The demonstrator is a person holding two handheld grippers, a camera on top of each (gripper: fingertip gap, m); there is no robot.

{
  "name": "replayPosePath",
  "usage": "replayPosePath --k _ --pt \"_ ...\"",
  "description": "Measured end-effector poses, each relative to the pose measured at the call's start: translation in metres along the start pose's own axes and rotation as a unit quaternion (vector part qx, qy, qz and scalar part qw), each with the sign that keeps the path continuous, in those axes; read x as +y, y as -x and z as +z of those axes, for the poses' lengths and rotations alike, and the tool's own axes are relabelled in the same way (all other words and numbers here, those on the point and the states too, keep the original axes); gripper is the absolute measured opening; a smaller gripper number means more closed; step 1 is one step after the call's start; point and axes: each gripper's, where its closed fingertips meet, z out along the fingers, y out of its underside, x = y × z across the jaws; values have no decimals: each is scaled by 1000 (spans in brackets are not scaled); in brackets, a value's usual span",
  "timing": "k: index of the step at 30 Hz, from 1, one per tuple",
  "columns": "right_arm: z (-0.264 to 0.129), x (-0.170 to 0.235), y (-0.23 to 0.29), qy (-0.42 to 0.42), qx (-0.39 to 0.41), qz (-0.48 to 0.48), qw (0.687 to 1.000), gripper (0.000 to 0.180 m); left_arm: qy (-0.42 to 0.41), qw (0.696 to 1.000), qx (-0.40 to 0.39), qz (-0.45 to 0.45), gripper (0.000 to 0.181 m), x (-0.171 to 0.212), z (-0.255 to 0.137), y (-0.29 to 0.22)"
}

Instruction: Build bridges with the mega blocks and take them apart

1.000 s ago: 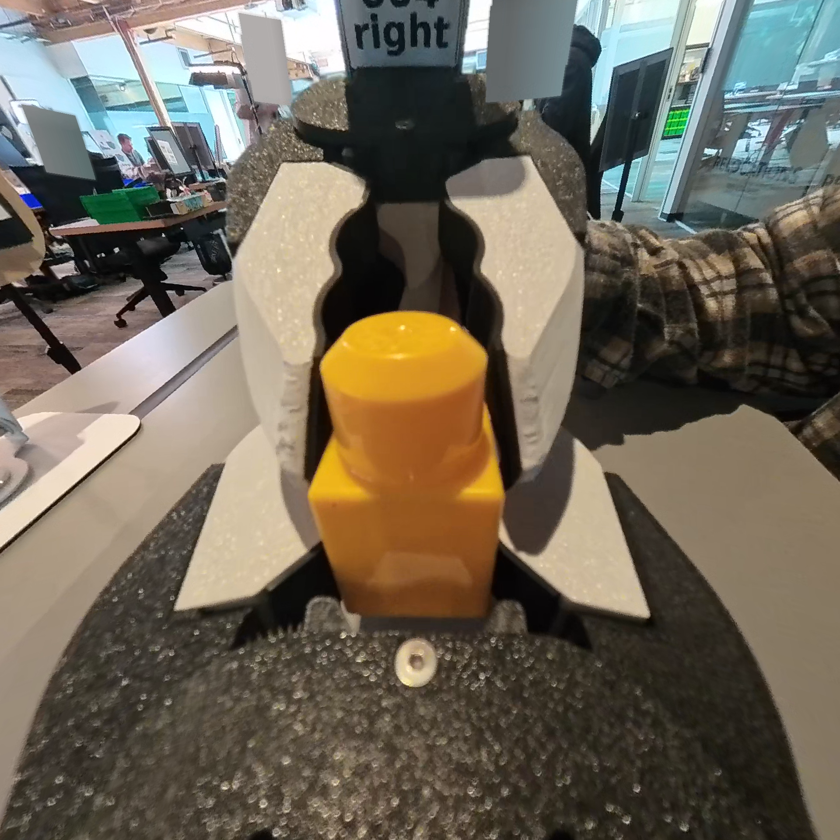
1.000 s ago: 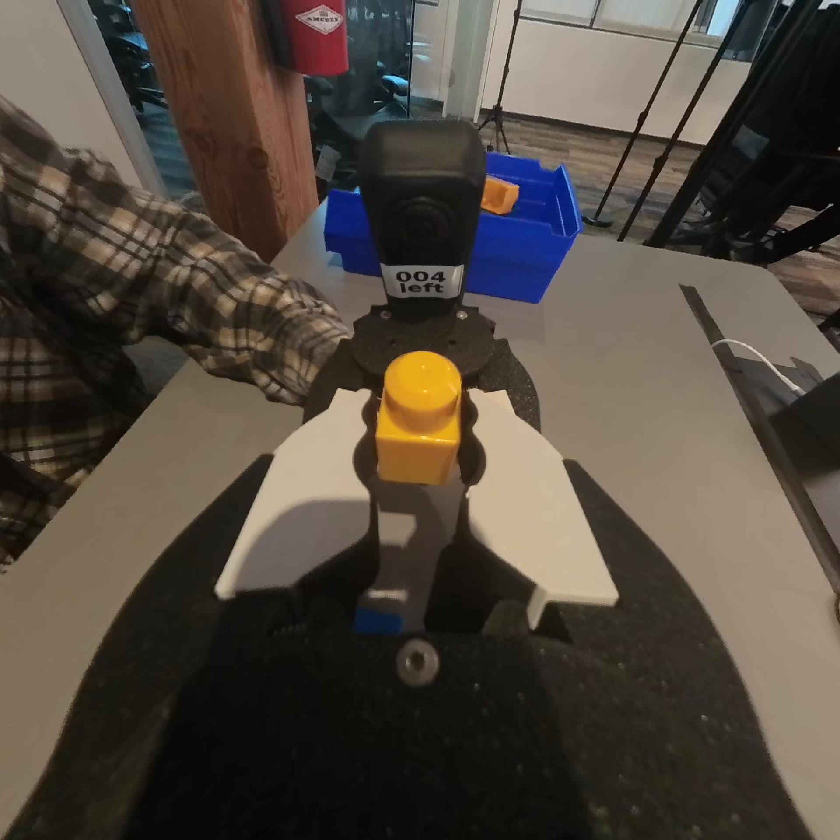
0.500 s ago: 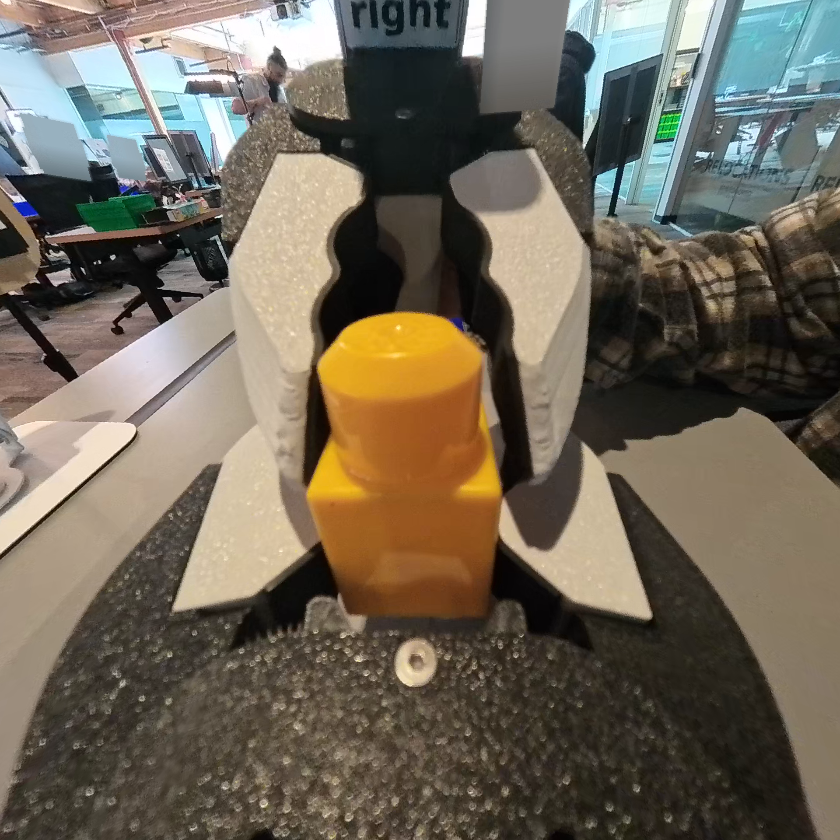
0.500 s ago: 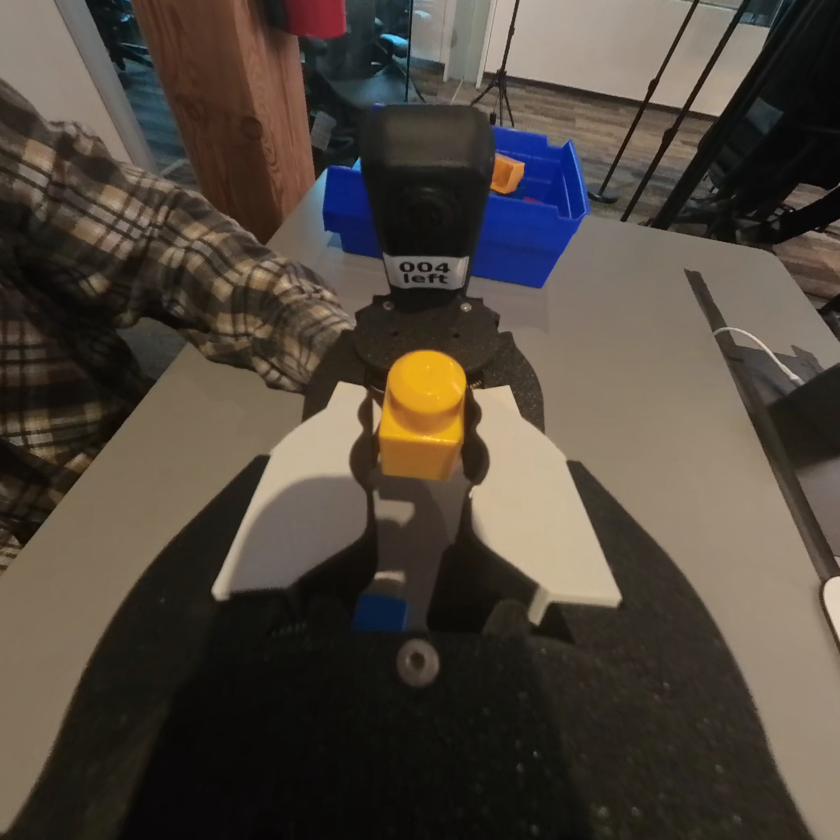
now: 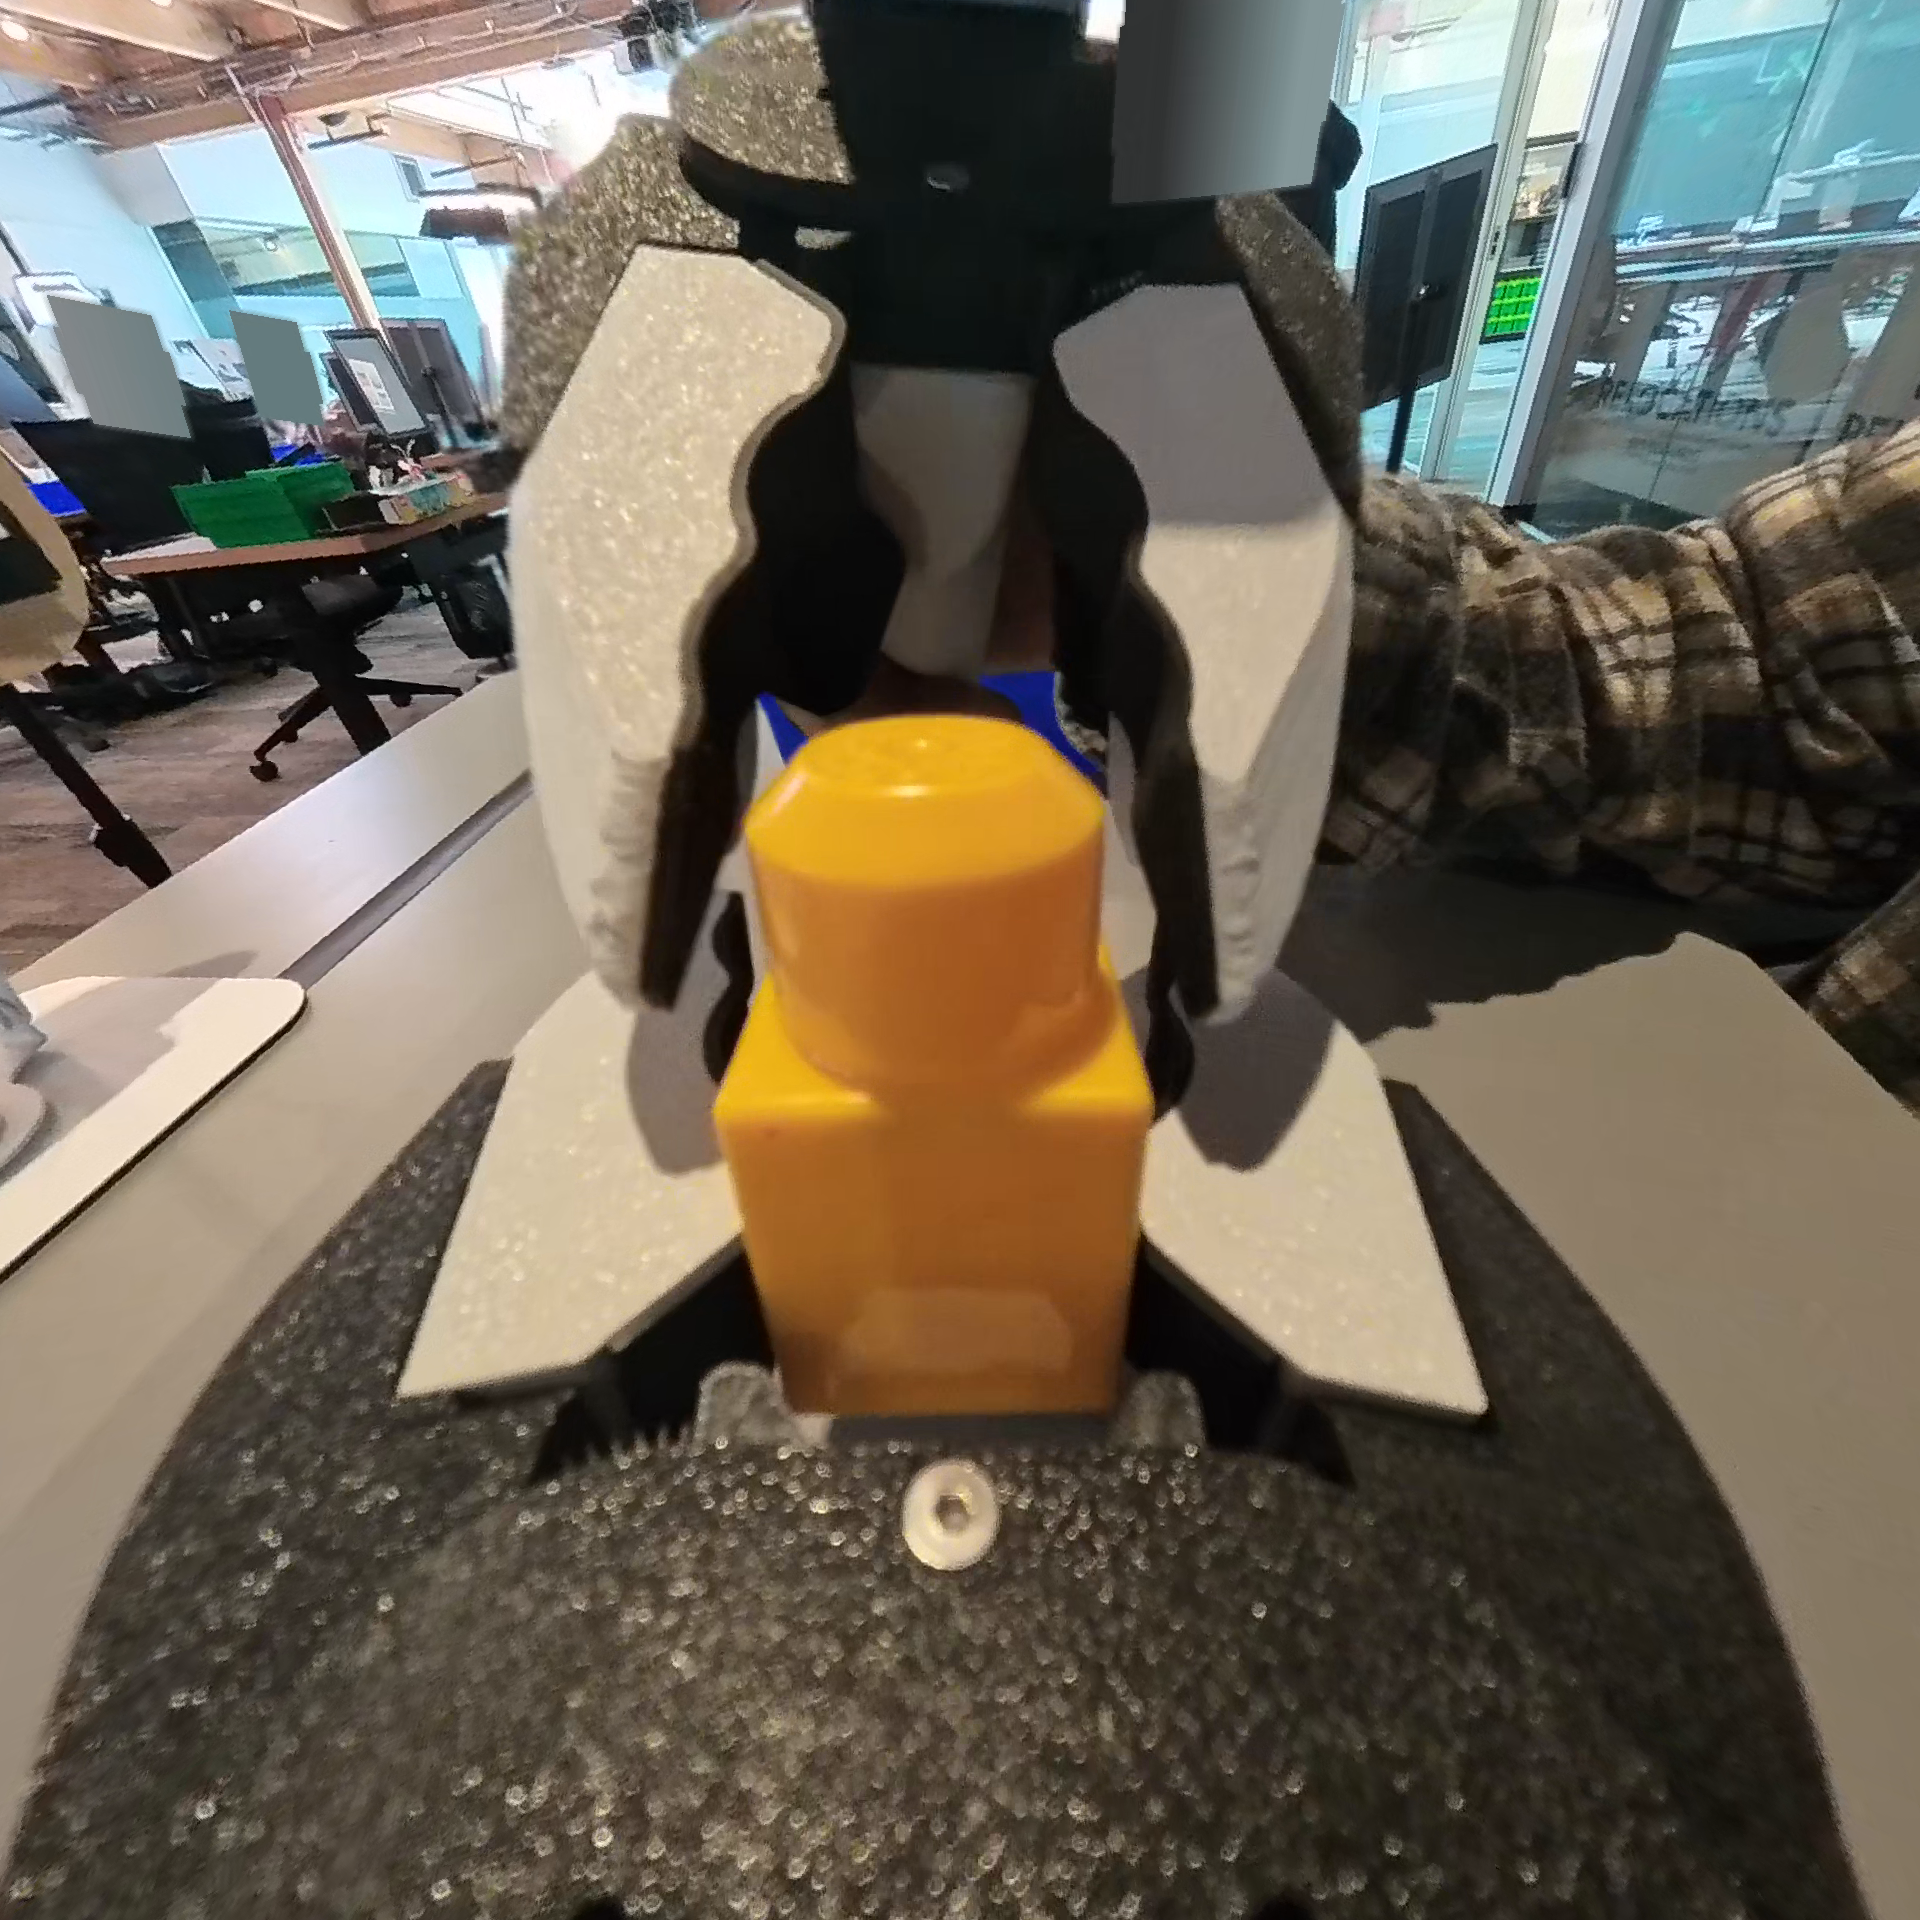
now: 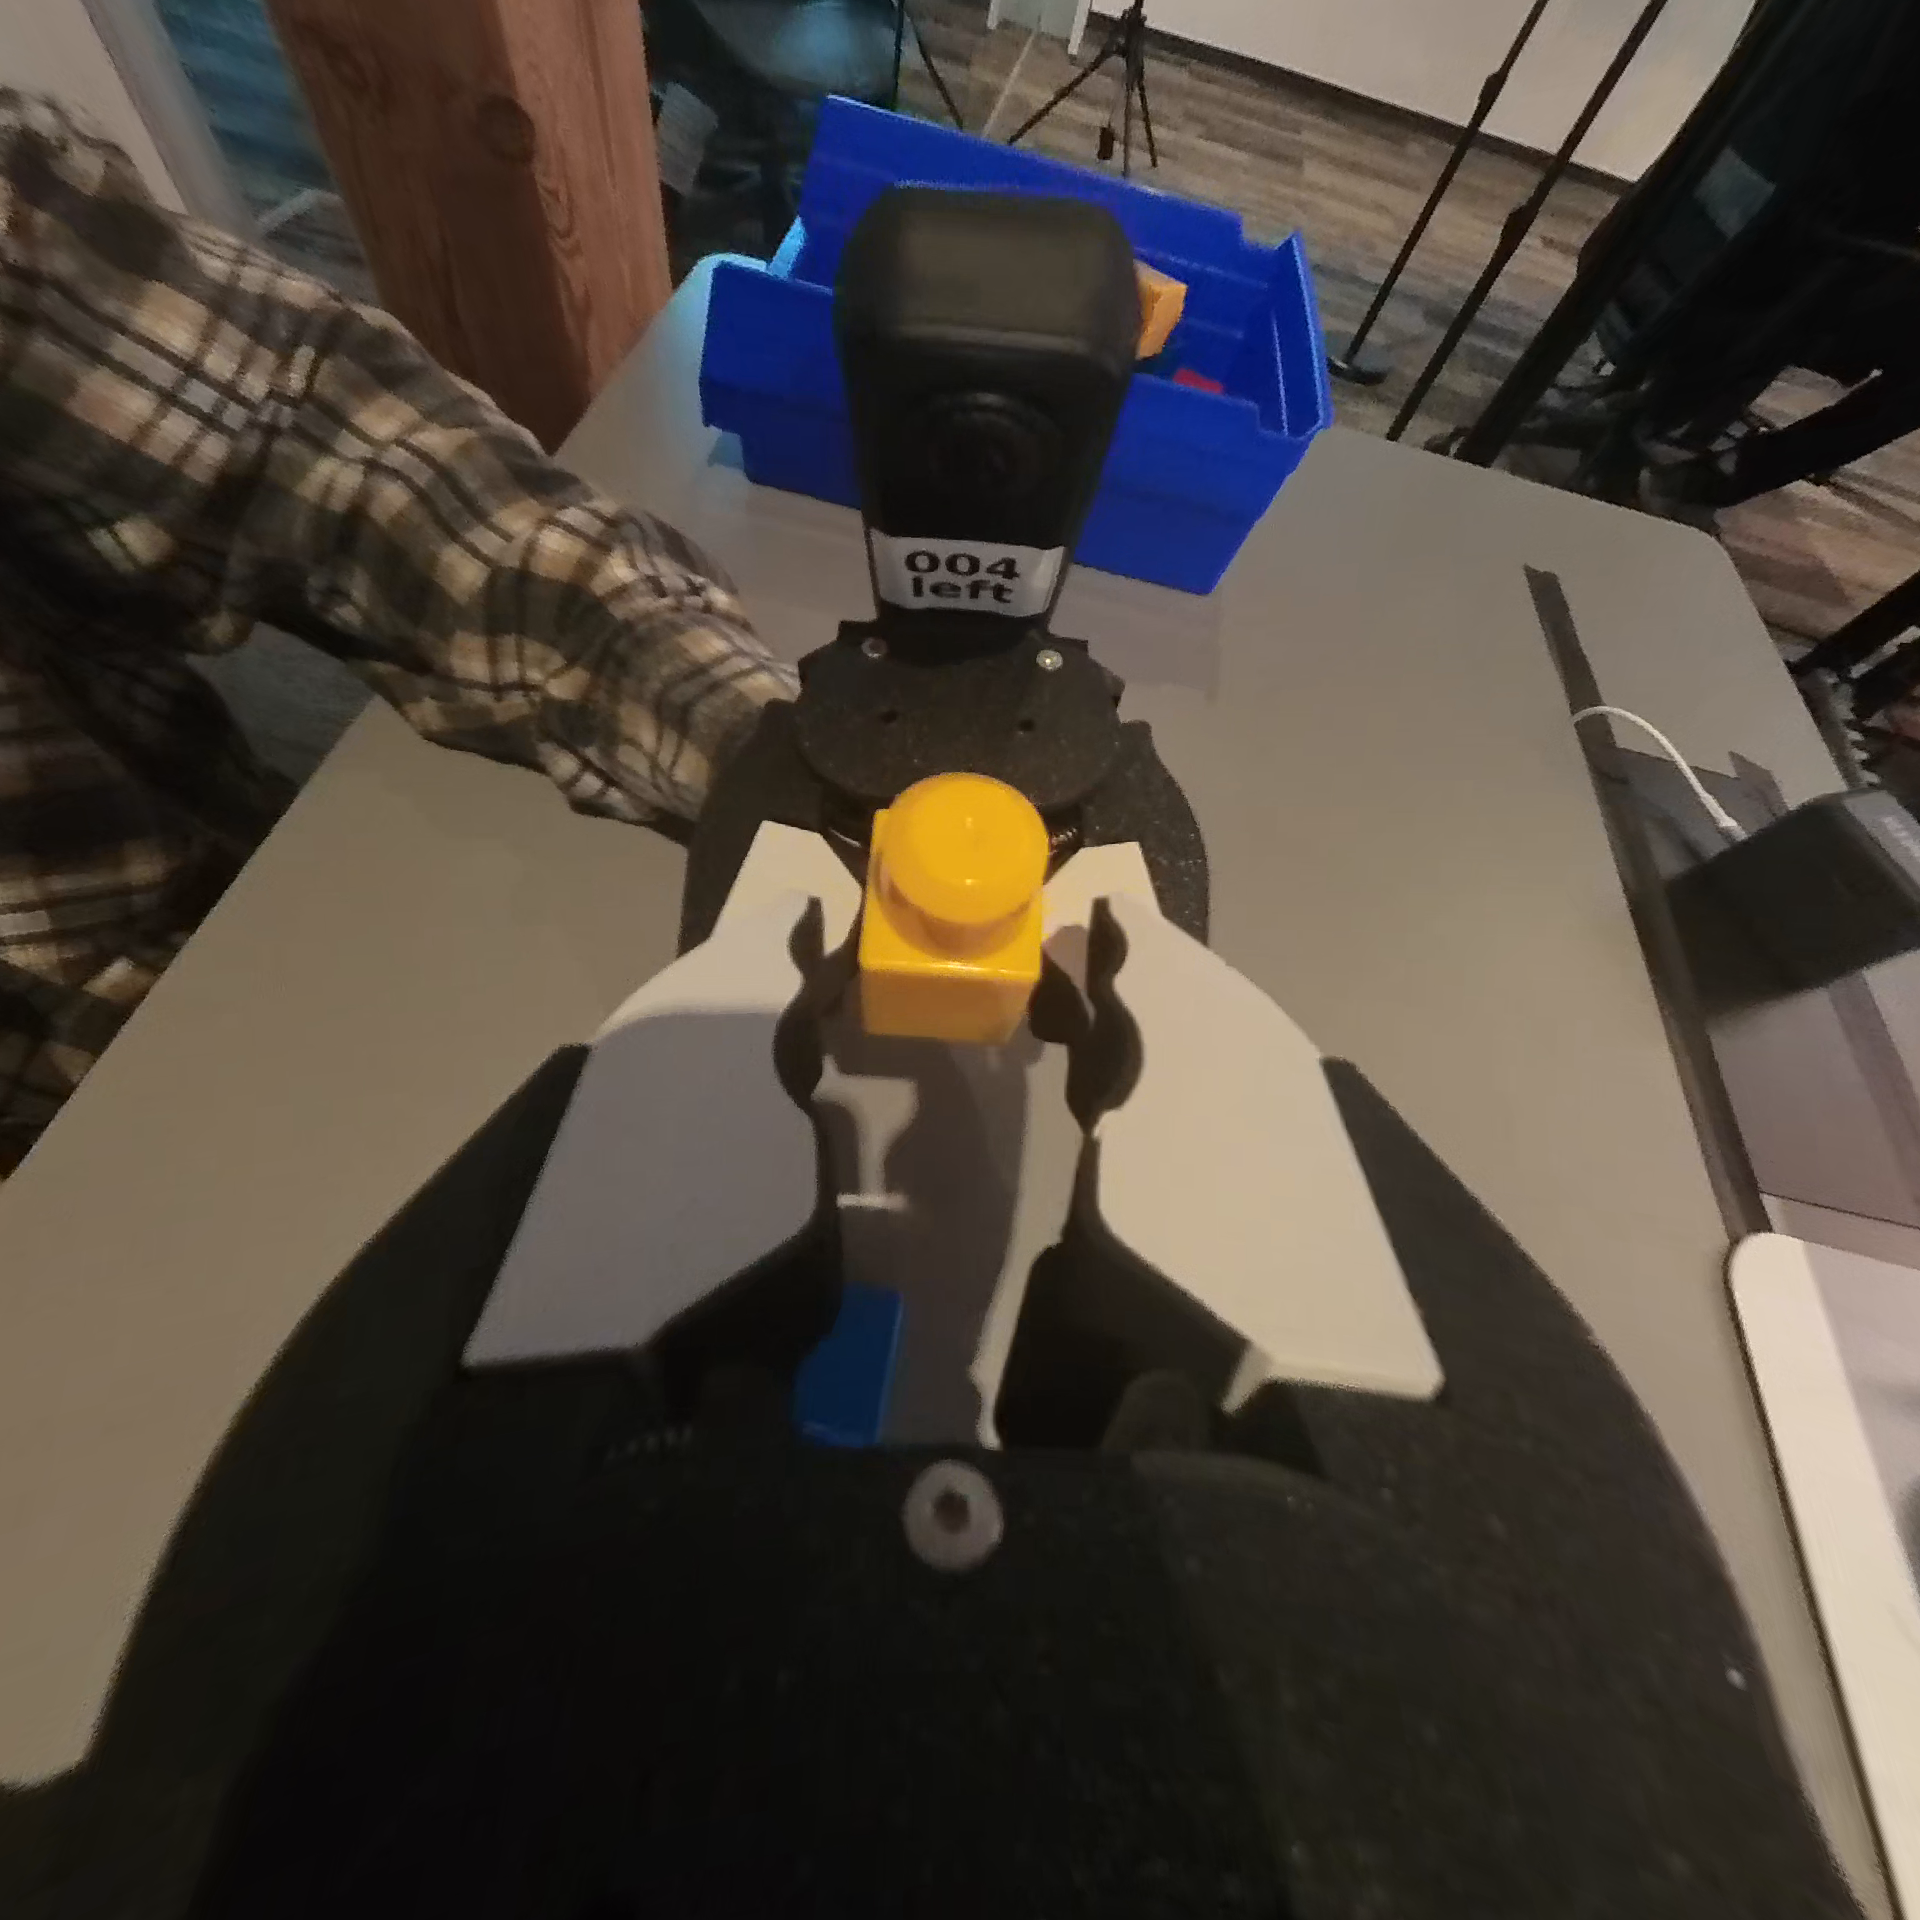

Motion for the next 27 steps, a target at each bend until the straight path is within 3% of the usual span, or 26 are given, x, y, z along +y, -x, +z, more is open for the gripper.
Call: replayPosePath --k 6,9,17,22,27 --pt "-43 -4 -8 -34 45 20 998 55 -7 1000 -12 -4 74 -2 -8 9" --pt "-64 26 -3 -4 76 44 996 60 -11 1000 -26 -7 73 -2 -19 20" --pt "-30 151 33 149 22 91 984 59 -28 998 -47 -16 73 -5 -37 35" --pt "-19 173 38 162 -3 105 981 52 -21 999 -46 -20 73 0 -39 34" --pt "-9 172 42 156 -18 97 983 30 -16 999 -41 -26 73 4 -37 34"
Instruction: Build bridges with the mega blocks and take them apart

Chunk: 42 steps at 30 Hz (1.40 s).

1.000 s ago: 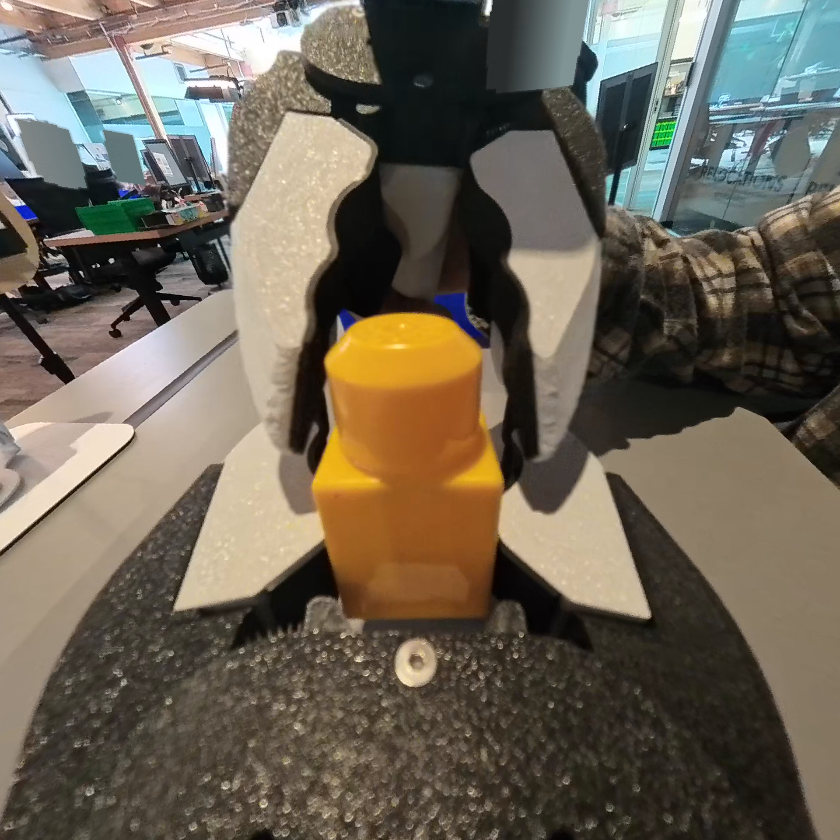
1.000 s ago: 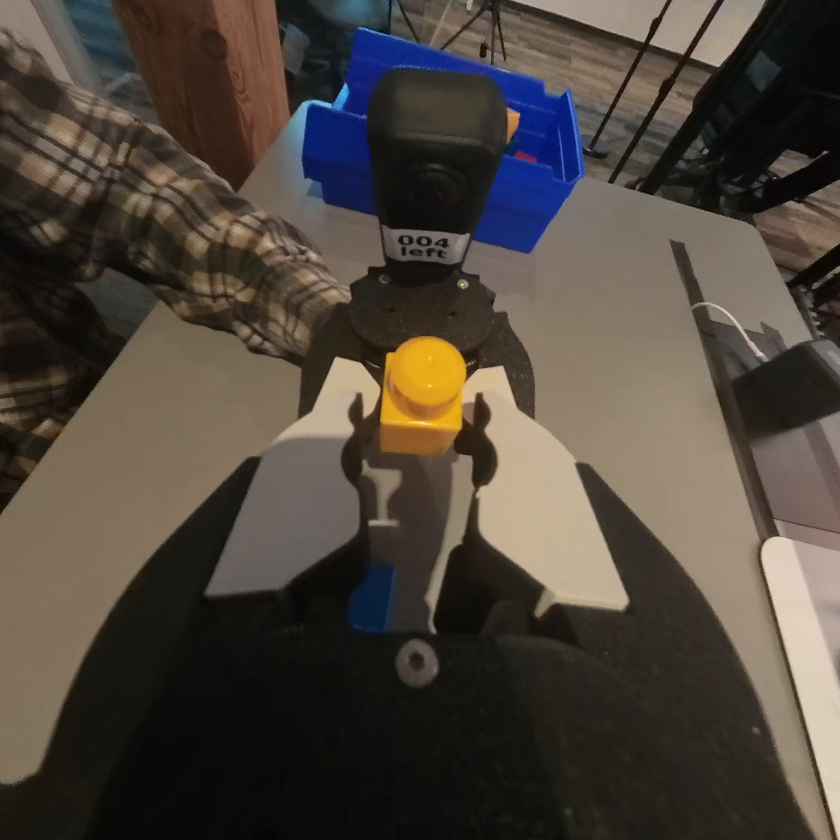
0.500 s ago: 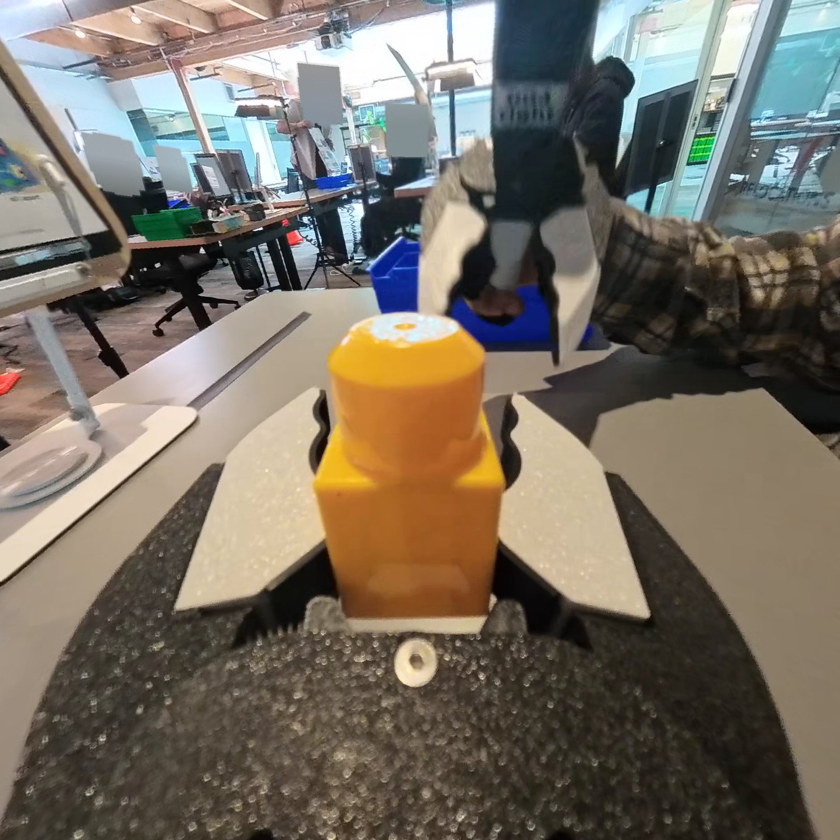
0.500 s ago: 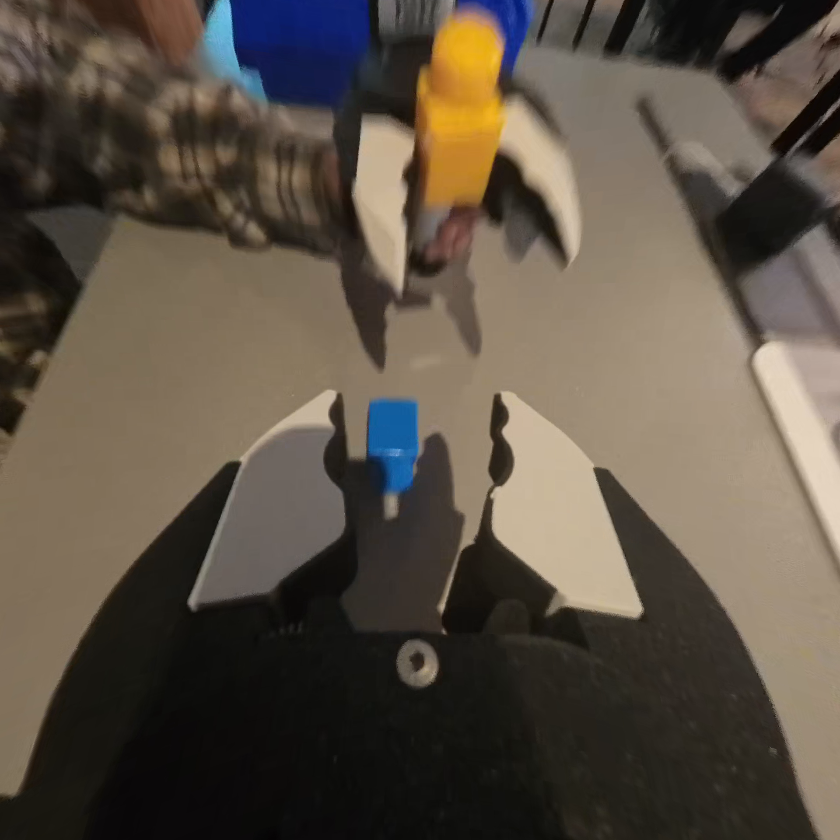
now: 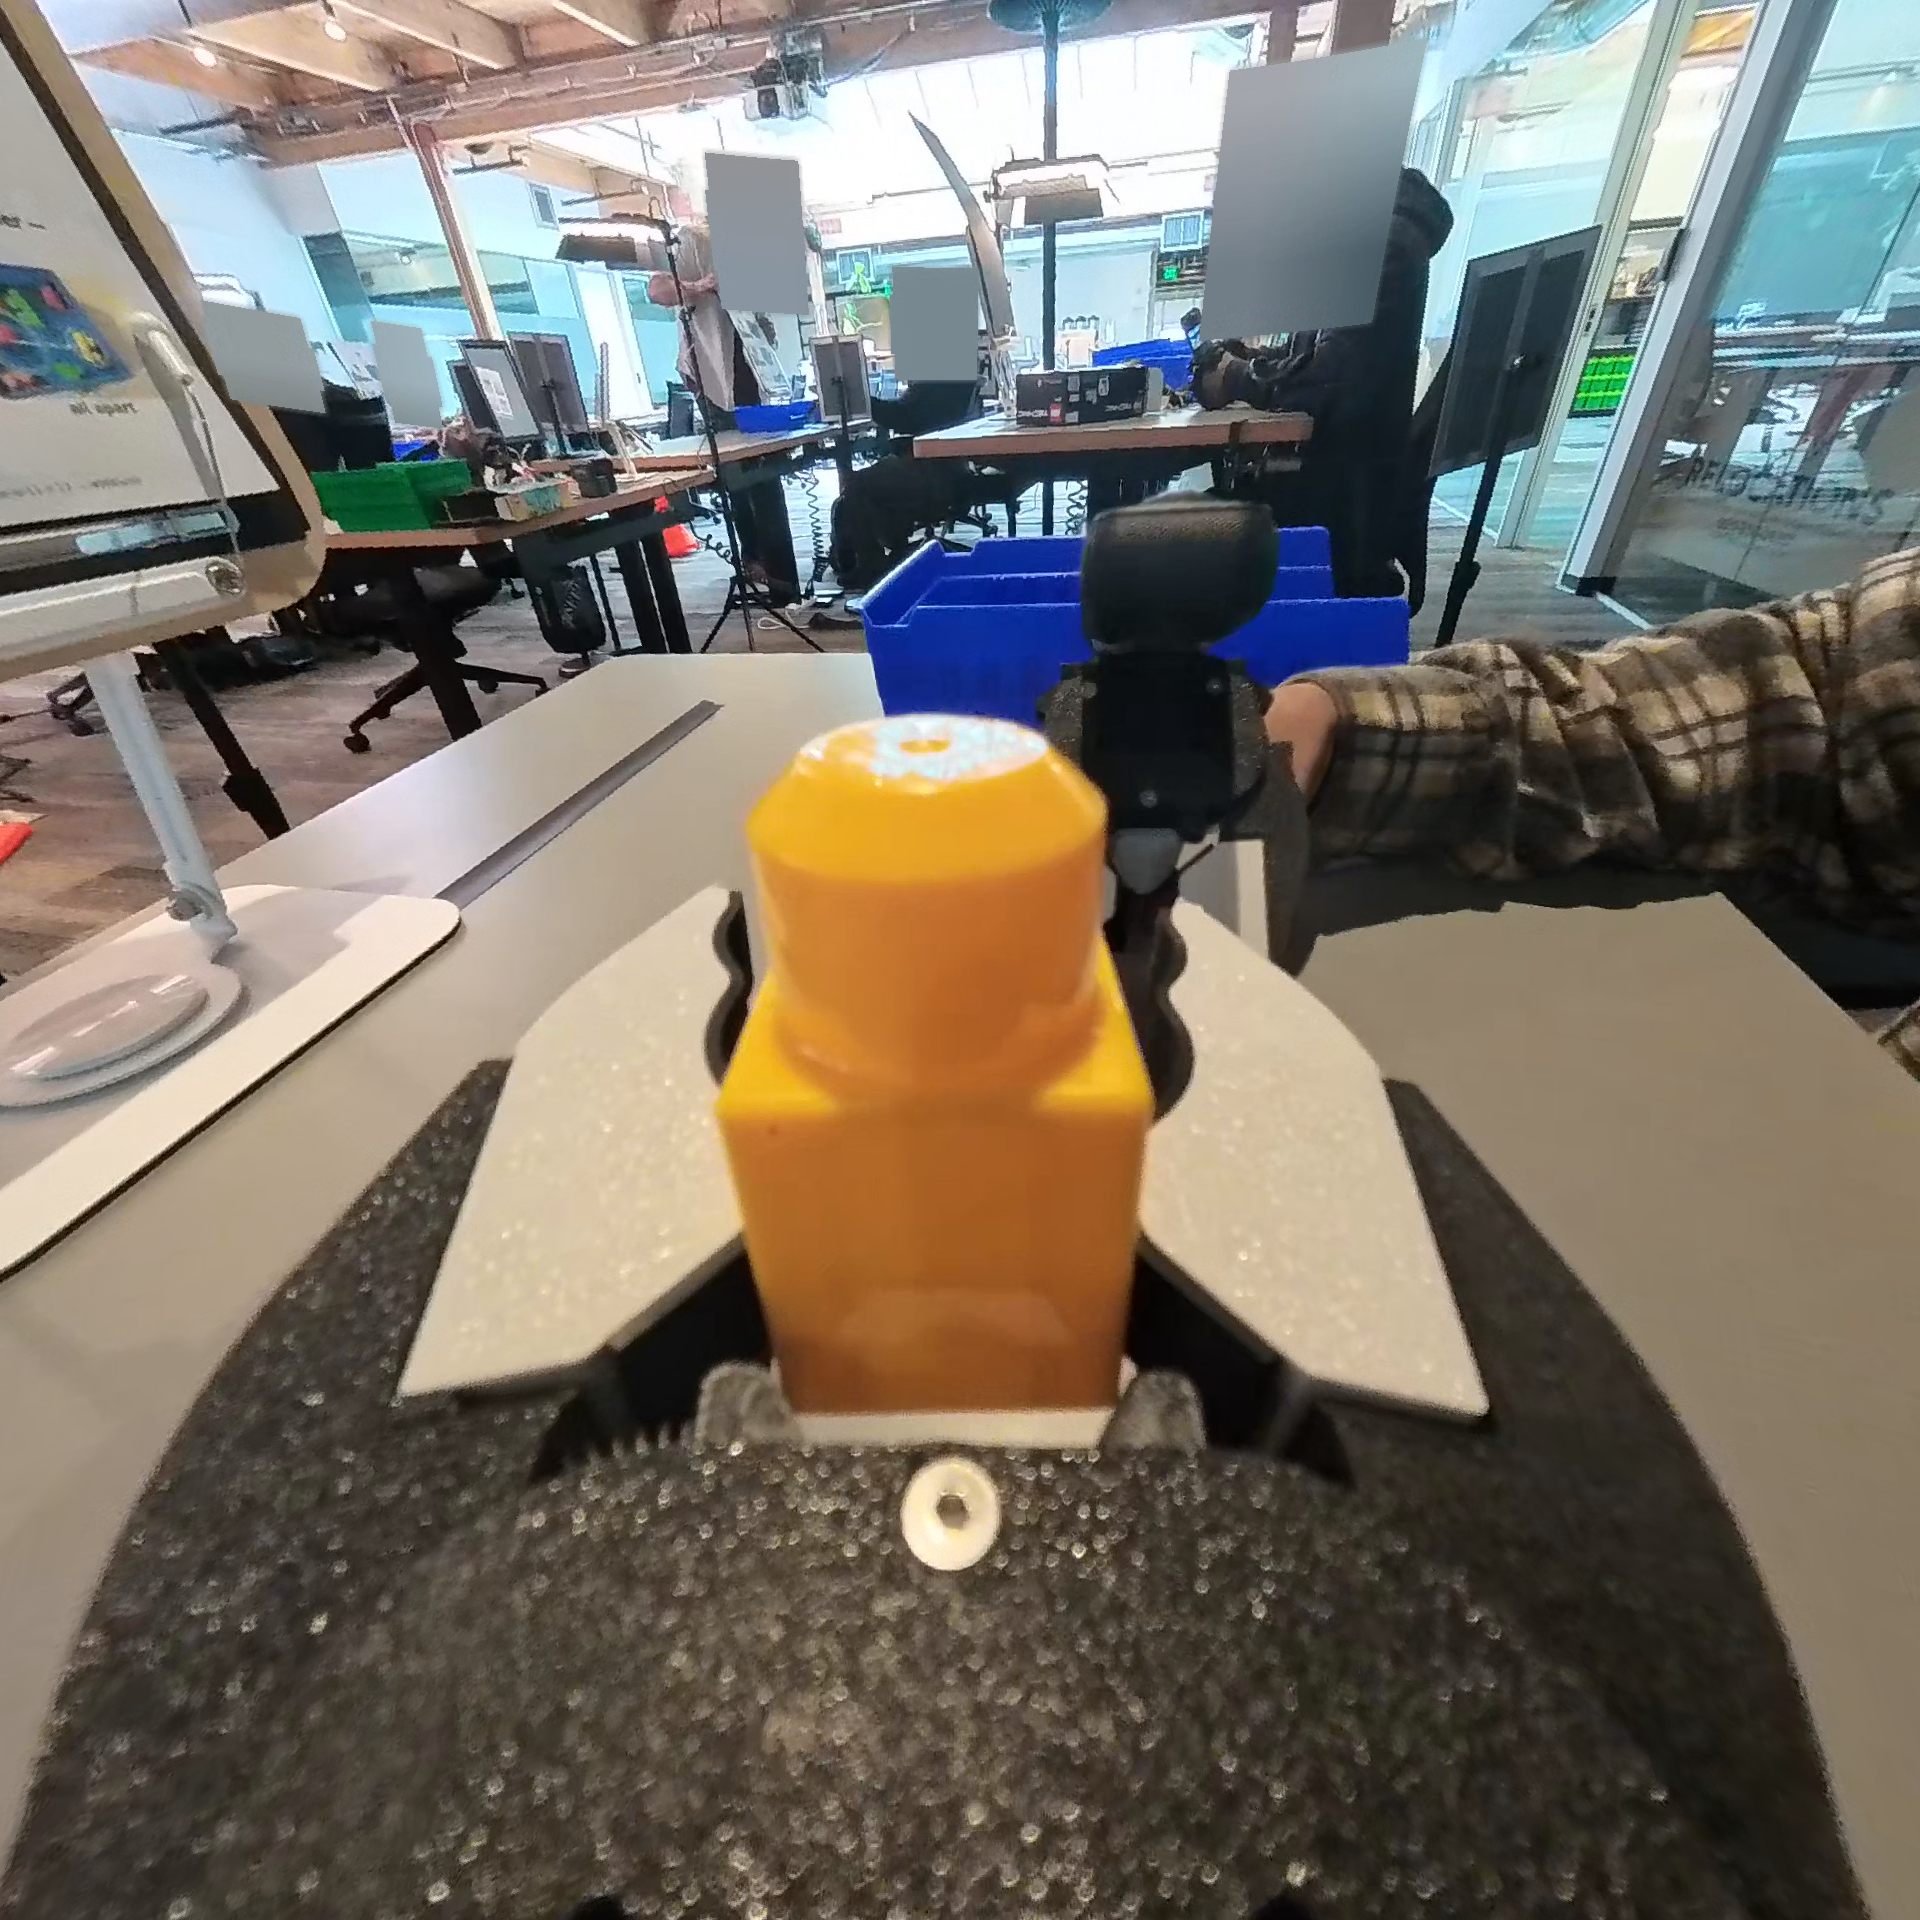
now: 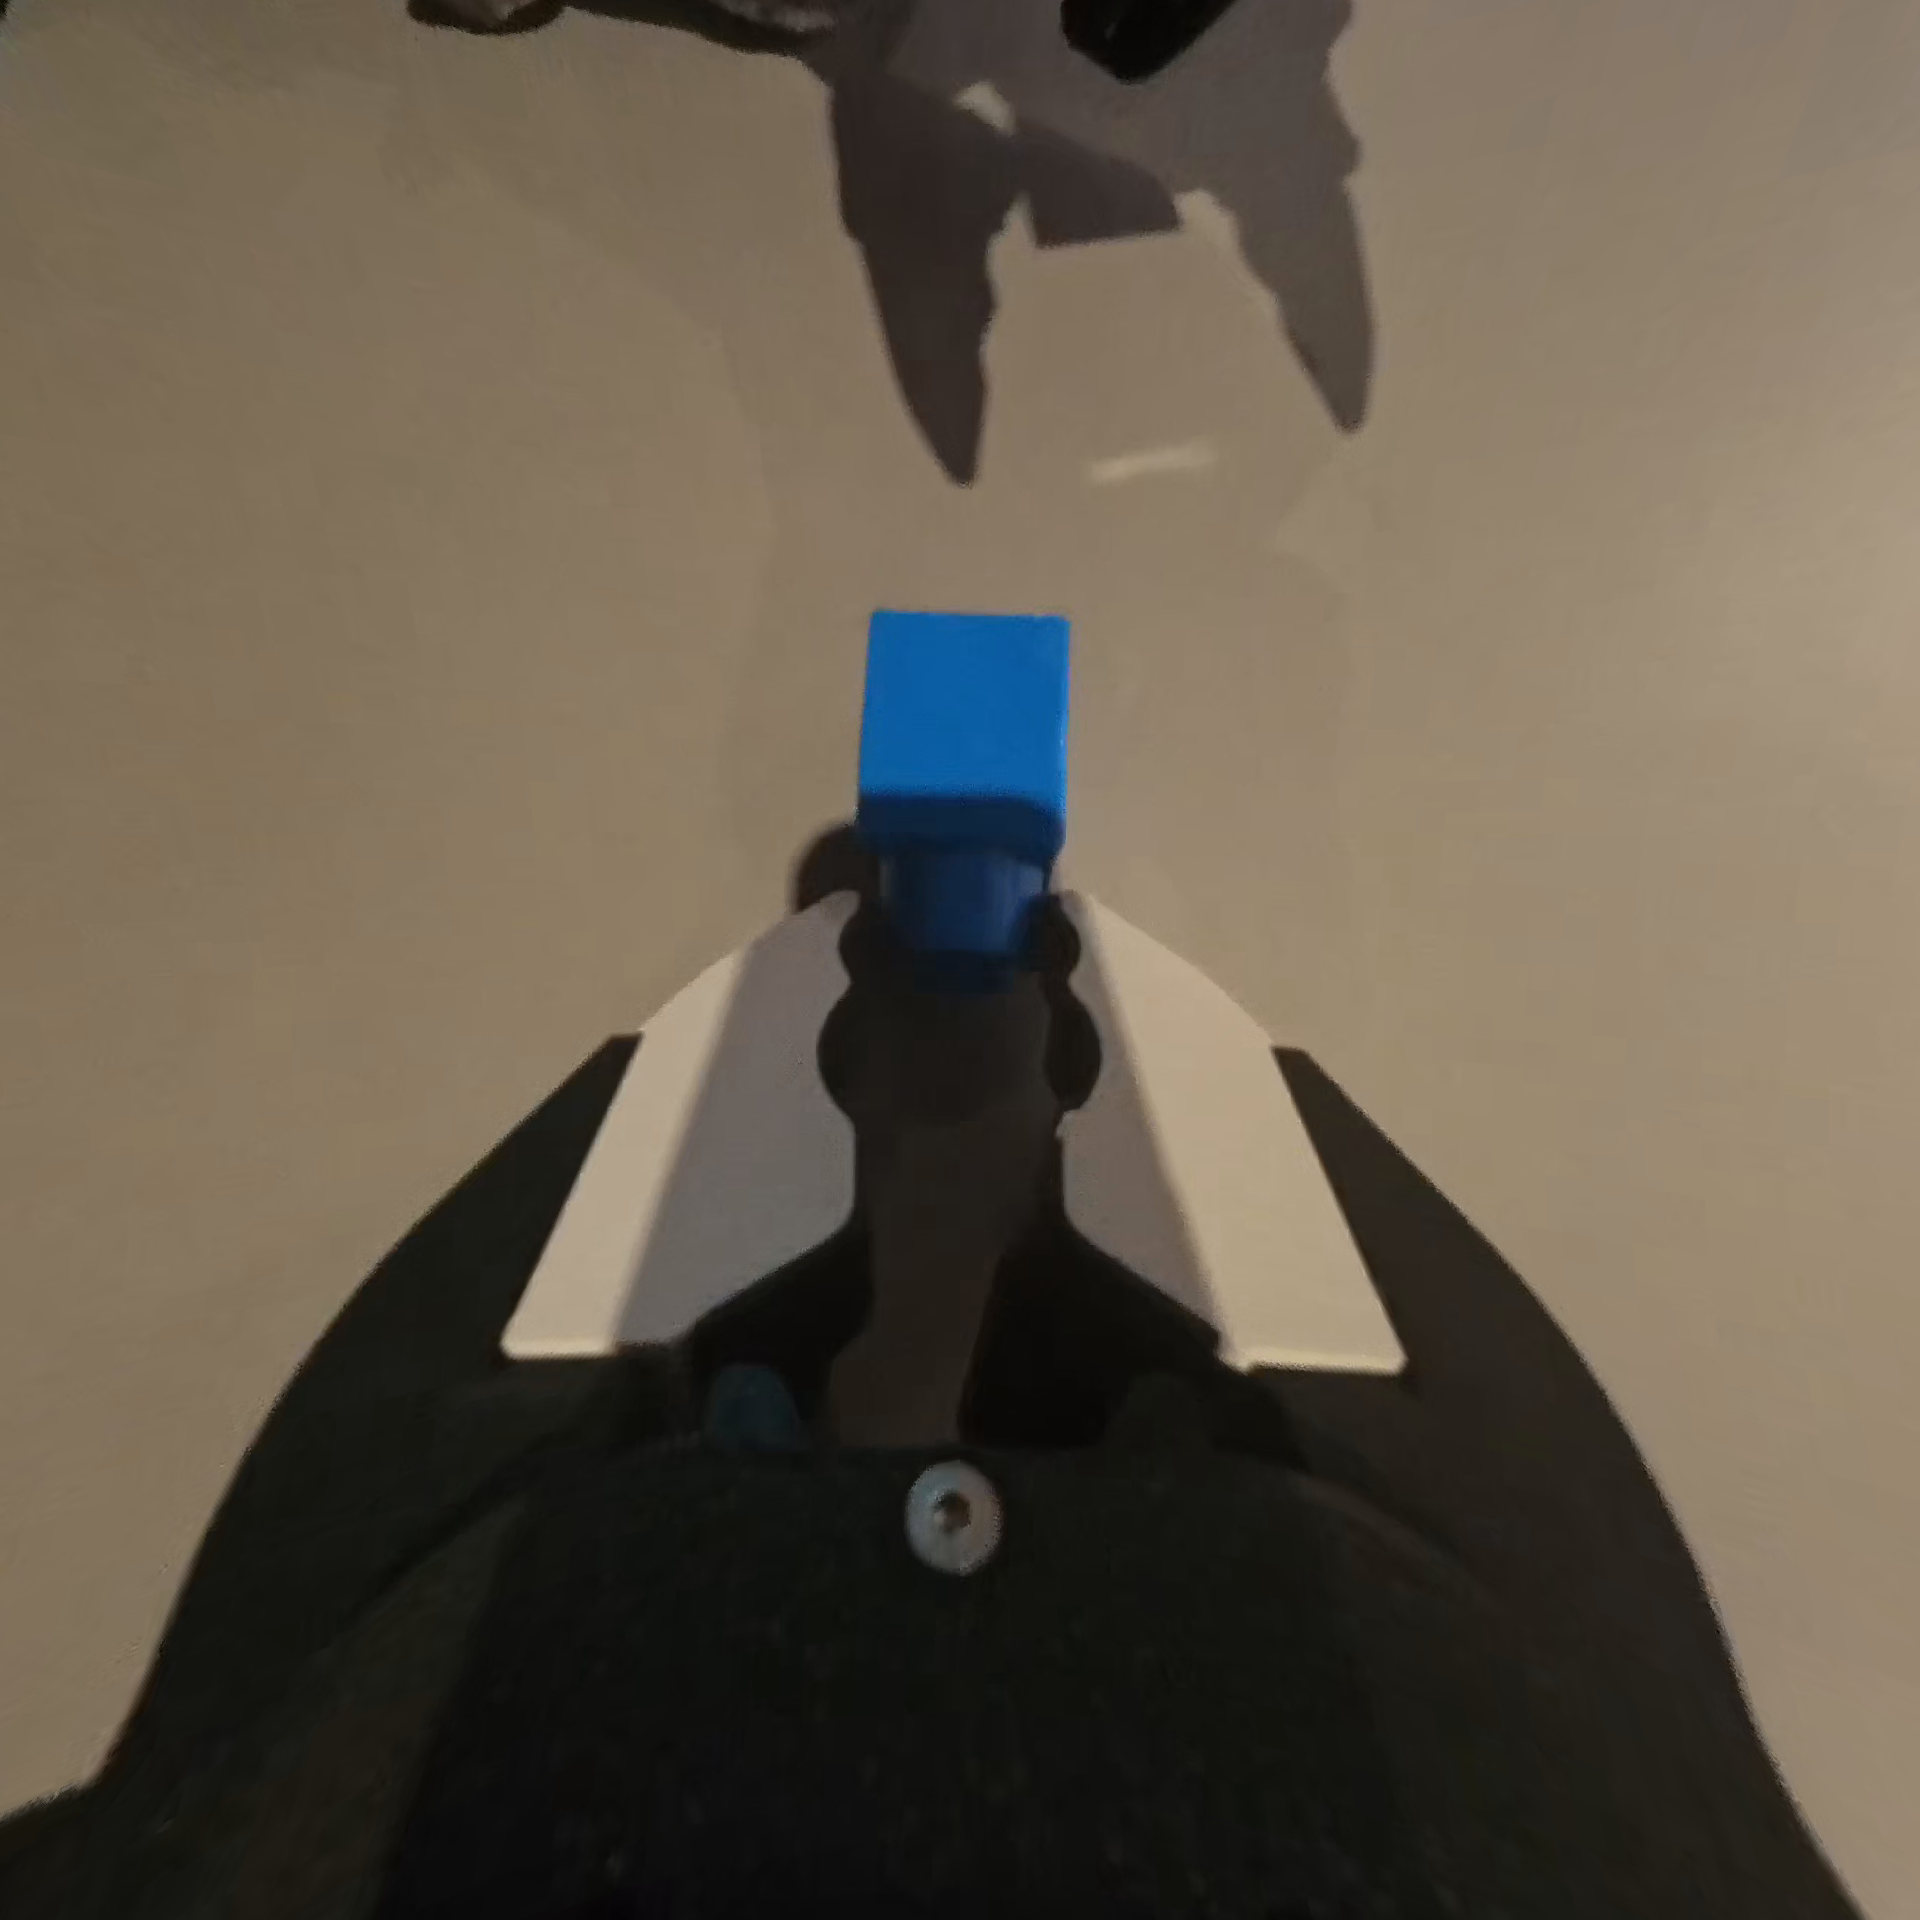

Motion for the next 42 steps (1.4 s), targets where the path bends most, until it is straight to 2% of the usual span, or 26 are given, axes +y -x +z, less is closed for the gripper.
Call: replayPosePath --k 4,6,8,12,16,18,21,24,26,29,32,34,36,37,39,42 --pt "-10 -5 1 7 -2 5 1000 30 6 1000 -5 8 73 -1 -2 1" --pt "-28 -3 1 67 -4 6 998 30 13 1000 -9 12 73 1 -4 3" --pt "-54 -1 0 161 1 12 987 30 35 999 -10 21 73 9 -5 6" --pt "-93 4 7 371 -21 4 929 30 56 998 -11 21 74 20 -7 10" --pt "-95 22 14 521 -62 12 851 30 70 997 -19 23 74 25 -12 16" --pt "-86 28 15 552 -69 9 831 30 78 996 -26 24 74 29 -18 22" --pt "-75 27 14 563 -67 -8 823 30 84 996 -35 23 74 33 -23 29" --pt "-68 20 11 555 -58 -20 829 32 87 995 -35 18 74 36 -25 32" --pt "-66 18 9 552 -53 -27 832 43 91 995 -35 18 74 38 -25 33" --pt "-66 10 3 530 -36 -35 847 53 89 995 -34 18 74 37 -26 33" --pt "-71 -6 -5 445 8 -31 895 56 85 996 -32 19 74 34 -27 32" --pt "-73 -22 -7 314 40 -32 948 55 80 996 -27 18 74 32 -27 30" --pt "-77 -40 -4 131 60 -45 989 46 71 997 -20 14 74 28 -27 28" --pt "-81 -43 2 49 51 -46 996 40 66 998 -16 11 74 27 -25 26" --pt "-85 -41 10 -67 32 -49 996 40 59 998 -7 7 74 25 -22 22" --pt "-73 -25 13 -101 15 -55 993 55 56 998 3 6 74 24 -16 14"
